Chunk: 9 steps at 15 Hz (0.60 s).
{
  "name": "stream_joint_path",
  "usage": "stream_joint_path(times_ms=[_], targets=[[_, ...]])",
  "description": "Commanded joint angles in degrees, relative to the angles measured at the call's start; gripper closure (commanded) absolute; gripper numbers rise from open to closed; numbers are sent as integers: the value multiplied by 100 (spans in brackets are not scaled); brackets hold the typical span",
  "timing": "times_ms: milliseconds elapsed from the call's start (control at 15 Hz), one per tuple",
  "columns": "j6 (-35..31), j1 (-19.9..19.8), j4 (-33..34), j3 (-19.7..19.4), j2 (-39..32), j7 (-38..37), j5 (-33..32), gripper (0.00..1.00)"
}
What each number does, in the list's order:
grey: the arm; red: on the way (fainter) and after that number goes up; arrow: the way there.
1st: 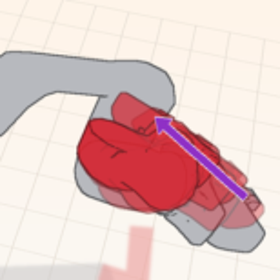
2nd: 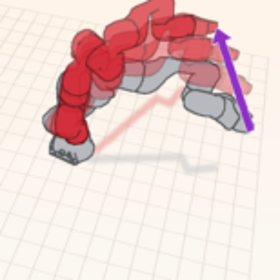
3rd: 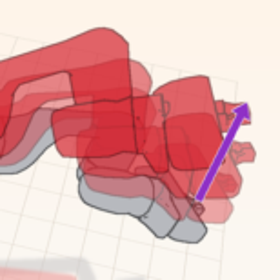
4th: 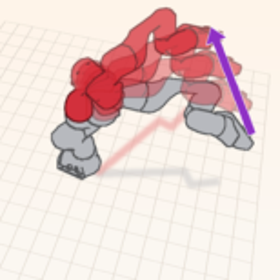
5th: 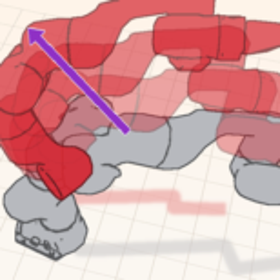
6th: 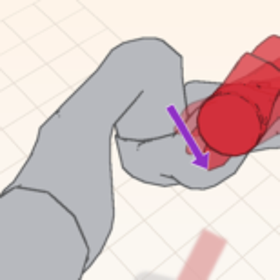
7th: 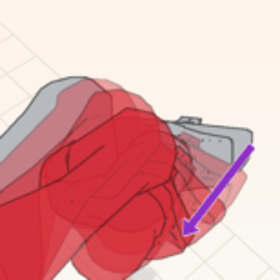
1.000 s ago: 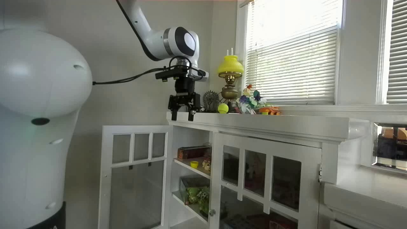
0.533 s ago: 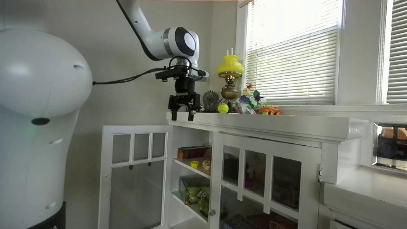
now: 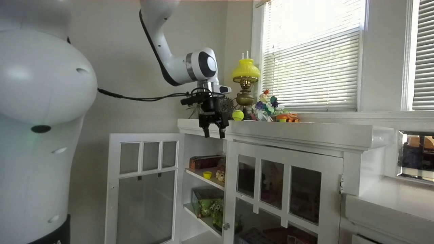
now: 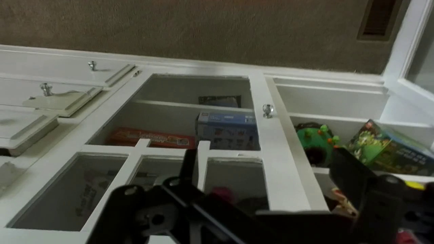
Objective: Open the right cabinet door
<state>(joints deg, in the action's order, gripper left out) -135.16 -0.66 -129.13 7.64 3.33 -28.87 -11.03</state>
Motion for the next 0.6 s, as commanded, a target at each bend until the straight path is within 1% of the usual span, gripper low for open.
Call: stream_joint_path(times_ms=[0, 67, 133, 200, 333, 533], targets=[[-478, 143, 859, -121, -1056, -1286, -864, 0], [-601, 282, 1066, -161, -1292, -1502, -981, 0], [-661, 409, 1252, -194, -1486, -1555, -949, 0], [-600, 351, 689, -294, -979, -1096, -654, 0], [-654, 522, 997, -337, -1317, -1244, -647, 0], [-656, 575, 1138, -359, -1437, -1288, -639, 0]])
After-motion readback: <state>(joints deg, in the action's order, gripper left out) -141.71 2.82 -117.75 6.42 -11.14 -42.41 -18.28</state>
